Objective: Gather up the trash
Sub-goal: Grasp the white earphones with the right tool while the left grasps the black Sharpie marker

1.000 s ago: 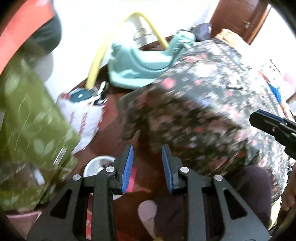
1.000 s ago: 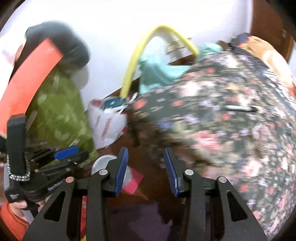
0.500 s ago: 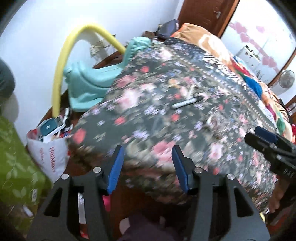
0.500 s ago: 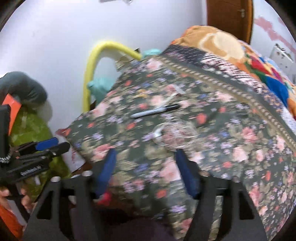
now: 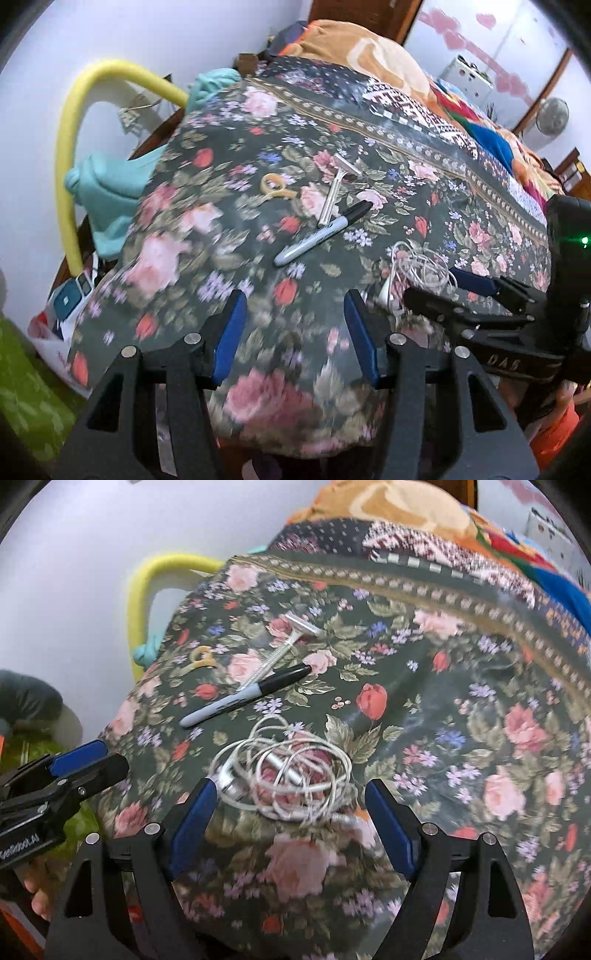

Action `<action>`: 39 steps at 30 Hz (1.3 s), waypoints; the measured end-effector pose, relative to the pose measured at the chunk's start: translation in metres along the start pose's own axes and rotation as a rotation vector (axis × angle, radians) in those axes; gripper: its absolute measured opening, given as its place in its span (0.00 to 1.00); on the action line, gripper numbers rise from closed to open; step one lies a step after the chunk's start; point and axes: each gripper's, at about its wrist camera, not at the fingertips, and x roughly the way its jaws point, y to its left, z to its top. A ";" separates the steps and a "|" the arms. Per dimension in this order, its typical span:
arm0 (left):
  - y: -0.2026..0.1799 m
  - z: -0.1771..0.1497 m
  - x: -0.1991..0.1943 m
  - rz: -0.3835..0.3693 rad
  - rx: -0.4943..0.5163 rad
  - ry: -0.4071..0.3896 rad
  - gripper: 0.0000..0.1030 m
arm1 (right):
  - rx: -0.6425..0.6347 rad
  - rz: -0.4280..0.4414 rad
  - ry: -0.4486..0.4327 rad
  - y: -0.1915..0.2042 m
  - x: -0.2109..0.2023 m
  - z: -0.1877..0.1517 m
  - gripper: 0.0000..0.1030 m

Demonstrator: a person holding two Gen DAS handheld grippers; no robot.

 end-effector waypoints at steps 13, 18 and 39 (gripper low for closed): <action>-0.014 0.049 0.076 -0.022 0.079 0.045 0.52 | 0.056 0.057 -0.032 -0.036 -0.003 0.000 0.19; -0.029 0.042 0.090 -0.091 0.115 0.114 0.38 | 0.068 0.013 -0.050 -0.053 -0.010 0.000 0.18; -0.072 0.033 0.082 -0.027 0.114 0.121 0.09 | 0.125 0.008 -0.108 -0.071 -0.052 0.001 0.17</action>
